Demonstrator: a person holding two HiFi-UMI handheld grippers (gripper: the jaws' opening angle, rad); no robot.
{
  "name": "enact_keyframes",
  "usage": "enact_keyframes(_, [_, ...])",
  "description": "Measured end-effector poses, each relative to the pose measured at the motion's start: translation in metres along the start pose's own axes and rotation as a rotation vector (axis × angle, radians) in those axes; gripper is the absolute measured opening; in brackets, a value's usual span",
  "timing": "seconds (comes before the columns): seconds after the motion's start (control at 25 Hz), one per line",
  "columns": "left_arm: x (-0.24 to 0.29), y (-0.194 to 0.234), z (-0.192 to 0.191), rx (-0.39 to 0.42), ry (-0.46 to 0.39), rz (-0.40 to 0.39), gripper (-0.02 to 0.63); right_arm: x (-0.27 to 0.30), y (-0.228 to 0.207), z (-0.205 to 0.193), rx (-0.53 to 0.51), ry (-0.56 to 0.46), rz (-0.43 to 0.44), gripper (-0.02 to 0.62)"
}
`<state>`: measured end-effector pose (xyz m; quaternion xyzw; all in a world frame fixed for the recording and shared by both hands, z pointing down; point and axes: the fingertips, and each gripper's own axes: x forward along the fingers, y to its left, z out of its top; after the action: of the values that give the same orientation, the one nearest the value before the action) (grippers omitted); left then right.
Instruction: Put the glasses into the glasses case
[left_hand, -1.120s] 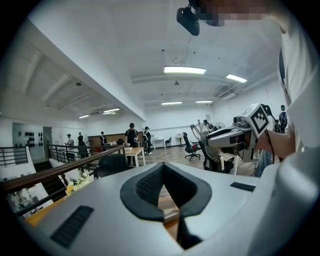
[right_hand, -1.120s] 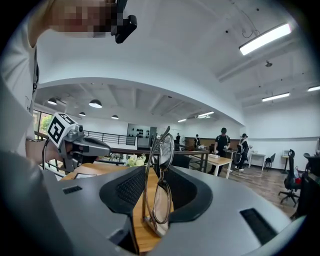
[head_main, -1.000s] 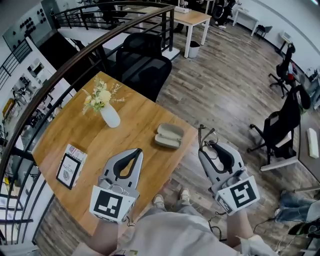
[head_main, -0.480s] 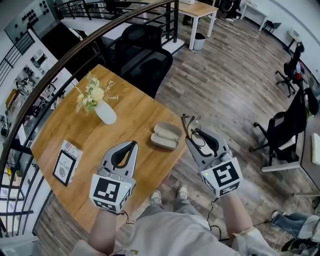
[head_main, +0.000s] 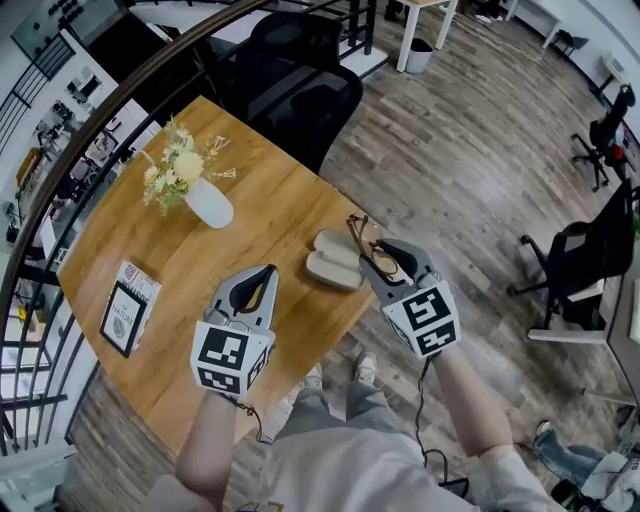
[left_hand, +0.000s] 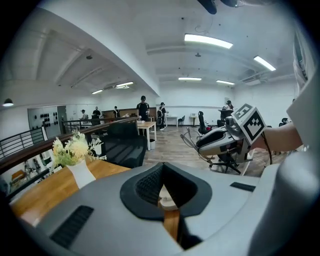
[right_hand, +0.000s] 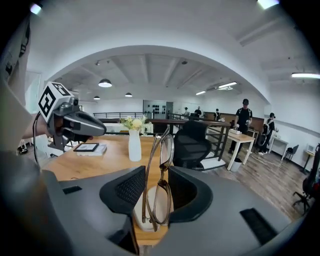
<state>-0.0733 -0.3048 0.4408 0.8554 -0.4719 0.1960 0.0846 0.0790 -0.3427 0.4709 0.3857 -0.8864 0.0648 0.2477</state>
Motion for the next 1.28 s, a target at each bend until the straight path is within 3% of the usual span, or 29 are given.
enact_keyframes(0.2, [0.018,0.006,-0.034,-0.049,0.058,-0.007,0.015,0.039,0.002,-0.047,0.028,0.087,0.022,0.164])
enact_keyframes(0.4, [0.039,0.012,-0.056,-0.098,0.076,-0.030,0.015,0.078,0.015,-0.081,-0.007,0.164,0.073,0.164])
enact_keyframes(0.96, [0.059,0.010,-0.130,-0.161,0.210,-0.074,0.015,0.151,0.048,-0.176,-0.221,0.401,0.224,0.164])
enact_keyframes(1.28, [0.059,0.011,-0.149,-0.183,0.237,-0.089,0.015,0.167,0.051,-0.203,-0.410,0.452,0.194,0.164])
